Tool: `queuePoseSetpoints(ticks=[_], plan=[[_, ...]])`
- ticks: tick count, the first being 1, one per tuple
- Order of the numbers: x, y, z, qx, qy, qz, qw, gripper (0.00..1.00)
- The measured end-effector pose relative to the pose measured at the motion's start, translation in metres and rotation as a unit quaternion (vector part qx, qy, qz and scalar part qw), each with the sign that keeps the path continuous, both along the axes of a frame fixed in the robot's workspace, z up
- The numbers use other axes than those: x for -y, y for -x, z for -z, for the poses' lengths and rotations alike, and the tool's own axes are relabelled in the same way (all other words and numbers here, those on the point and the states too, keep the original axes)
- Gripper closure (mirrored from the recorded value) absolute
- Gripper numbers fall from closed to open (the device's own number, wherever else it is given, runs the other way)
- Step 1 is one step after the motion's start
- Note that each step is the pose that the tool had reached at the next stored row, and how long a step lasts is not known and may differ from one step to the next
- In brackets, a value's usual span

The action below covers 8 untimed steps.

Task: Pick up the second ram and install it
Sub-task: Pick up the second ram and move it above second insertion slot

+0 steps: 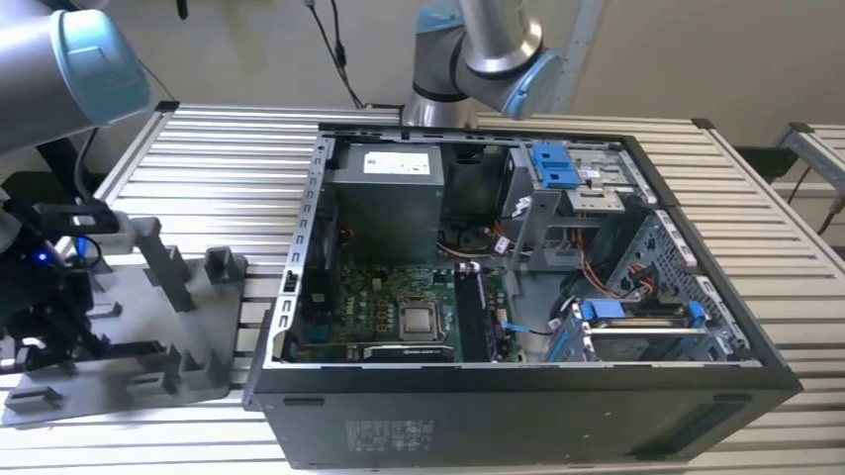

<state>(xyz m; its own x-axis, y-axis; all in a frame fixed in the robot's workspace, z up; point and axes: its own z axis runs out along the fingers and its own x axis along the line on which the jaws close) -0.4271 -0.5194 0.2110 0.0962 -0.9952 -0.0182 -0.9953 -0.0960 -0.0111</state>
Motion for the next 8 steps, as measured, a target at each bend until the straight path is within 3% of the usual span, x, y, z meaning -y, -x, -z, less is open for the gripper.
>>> queuePoseSetpoints(ticks=[8], plan=[[0.0,0.0,-0.0041,0.0,0.0,0.0,1.0,0.86]])
